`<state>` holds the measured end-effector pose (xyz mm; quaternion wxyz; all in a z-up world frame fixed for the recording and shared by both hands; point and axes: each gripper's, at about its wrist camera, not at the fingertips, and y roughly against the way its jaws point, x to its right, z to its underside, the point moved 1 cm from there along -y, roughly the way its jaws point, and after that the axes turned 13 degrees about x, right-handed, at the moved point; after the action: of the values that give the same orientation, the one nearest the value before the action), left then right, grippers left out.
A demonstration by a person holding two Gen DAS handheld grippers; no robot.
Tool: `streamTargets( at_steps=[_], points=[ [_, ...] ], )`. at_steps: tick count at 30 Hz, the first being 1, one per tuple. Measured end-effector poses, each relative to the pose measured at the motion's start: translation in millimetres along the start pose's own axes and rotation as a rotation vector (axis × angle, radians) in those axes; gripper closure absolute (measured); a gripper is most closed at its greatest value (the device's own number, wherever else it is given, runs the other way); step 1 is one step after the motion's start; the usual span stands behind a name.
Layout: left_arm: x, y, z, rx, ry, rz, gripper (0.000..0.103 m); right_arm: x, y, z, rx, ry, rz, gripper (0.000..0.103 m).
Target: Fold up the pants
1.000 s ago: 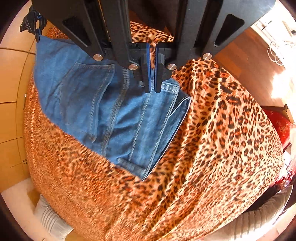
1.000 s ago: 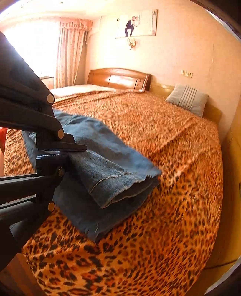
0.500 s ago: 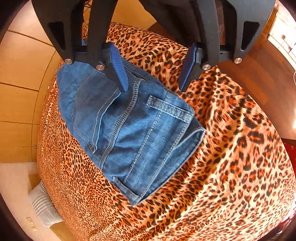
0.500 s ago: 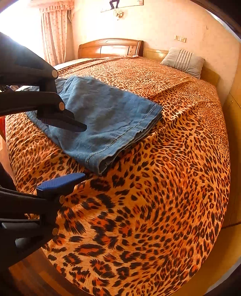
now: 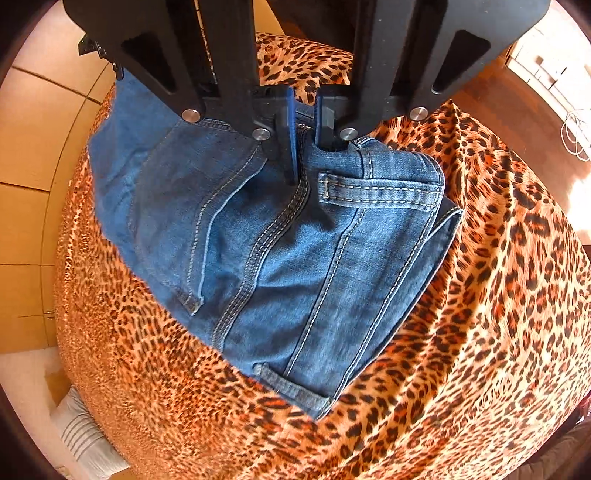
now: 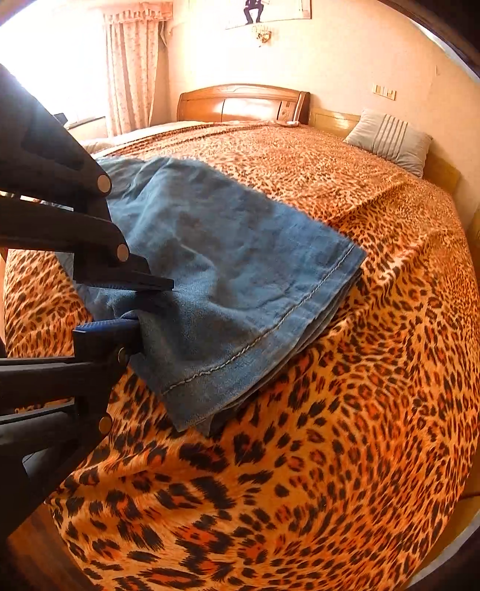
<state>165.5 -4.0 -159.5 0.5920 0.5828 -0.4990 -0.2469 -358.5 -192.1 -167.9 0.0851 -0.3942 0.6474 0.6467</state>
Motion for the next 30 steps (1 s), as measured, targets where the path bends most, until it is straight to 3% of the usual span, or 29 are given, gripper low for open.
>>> streamTargets(
  at_steps=[3,5,8,11,13,15,18,20,21,22,23,24,26,30],
  points=[
    [-7,22,6,0.04,-0.022,0.024,0.098,-10,18,-3,0.016,0.007,-0.061,0.092],
    [-22,16,14,0.023,-0.023,-0.001,0.098,-7,22,-2,0.016,0.016,-0.051,0.092],
    [-37,-21,28,-0.066,-0.007,-0.06,0.097,20,12,-2,0.001,-0.006,0.061,0.092],
    [-30,-29,31,-0.064,-0.045,-0.087,0.096,43,4,1,-0.015,-0.006,0.169,0.088],
    [-21,-20,30,-0.068,-0.1,-0.063,0.095,43,10,-1,-0.01,0.01,0.182,0.087],
    [-18,-4,32,-0.087,-0.175,0.003,0.088,38,22,-8,0.022,0.057,0.217,0.08],
    [-25,25,33,-0.103,-0.223,0.113,0.086,24,45,-27,0.111,0.124,0.23,0.067],
    [-25,40,16,-0.056,-0.222,0.127,0.086,8,46,-42,0.138,0.153,0.194,0.049],
    [-24,43,0,-0.016,-0.206,0.118,0.083,-1,42,-49,0.144,0.166,0.177,0.046],
    [-23,43,-16,0.016,-0.184,0.113,0.068,-14,35,-56,0.145,0.184,0.158,0.042],
    [-22,38,-32,0.035,-0.155,0.103,0.046,-25,25,-62,0.136,0.209,0.138,0.041],
    [-25,31,-49,0.043,-0.124,0.093,0.039,-36,13,-69,0.132,0.232,0.13,0.041],
    [-26,10,-74,0.014,-0.069,0.066,0.039,-54,-15,-82,0.12,0.271,0.129,0.041],
    [-27,-27,-97,-0.075,0.017,0.084,0.039,-78,-65,-97,0.088,0.348,0.217,0.041]
  ],
)
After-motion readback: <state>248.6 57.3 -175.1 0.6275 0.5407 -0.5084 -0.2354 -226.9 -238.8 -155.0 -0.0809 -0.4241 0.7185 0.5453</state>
